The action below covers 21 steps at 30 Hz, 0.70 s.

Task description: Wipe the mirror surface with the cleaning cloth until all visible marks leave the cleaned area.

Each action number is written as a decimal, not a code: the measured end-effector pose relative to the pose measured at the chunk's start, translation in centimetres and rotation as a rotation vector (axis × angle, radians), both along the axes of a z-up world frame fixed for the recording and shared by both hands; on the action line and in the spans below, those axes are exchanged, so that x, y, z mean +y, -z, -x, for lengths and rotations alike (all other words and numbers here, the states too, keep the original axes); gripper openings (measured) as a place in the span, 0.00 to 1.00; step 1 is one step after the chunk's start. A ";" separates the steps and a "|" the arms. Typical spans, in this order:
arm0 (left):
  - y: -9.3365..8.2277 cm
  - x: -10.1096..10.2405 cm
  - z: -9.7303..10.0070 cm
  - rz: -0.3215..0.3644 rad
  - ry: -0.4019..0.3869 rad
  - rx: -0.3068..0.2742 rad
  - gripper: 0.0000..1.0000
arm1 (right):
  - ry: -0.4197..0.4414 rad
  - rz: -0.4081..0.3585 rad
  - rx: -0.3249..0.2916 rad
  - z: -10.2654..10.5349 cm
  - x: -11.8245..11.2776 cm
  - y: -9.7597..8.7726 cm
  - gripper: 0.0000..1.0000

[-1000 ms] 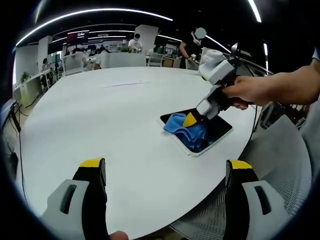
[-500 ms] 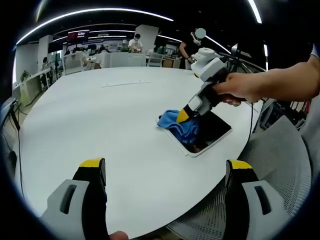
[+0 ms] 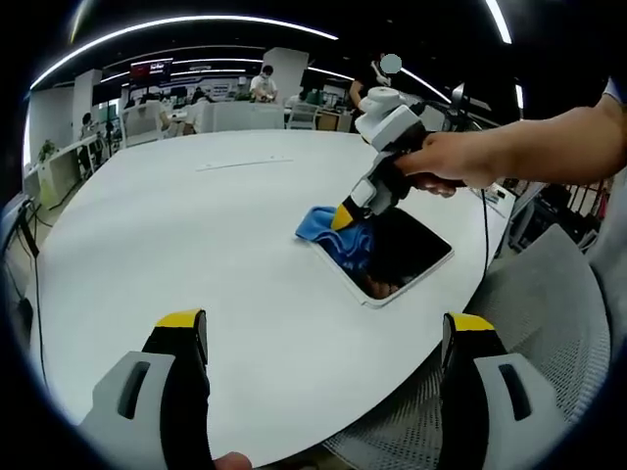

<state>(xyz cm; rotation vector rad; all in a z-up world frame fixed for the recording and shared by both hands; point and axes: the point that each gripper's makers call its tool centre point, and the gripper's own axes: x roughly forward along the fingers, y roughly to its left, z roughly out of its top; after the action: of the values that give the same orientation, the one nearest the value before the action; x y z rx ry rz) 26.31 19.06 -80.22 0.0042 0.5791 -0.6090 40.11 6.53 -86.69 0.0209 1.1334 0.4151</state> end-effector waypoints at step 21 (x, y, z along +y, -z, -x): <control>0.1 0.3 -0.2 -0.006 0.001 0.011 0.99 | -0.004 0.006 0.000 -2.2 0.1 0.1 0.02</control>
<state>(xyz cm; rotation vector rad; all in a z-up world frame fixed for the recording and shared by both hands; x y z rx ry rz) 26.49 19.32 -80.30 0.0066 0.5911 -0.6089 42.30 6.59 -86.81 0.0130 1.1350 0.4155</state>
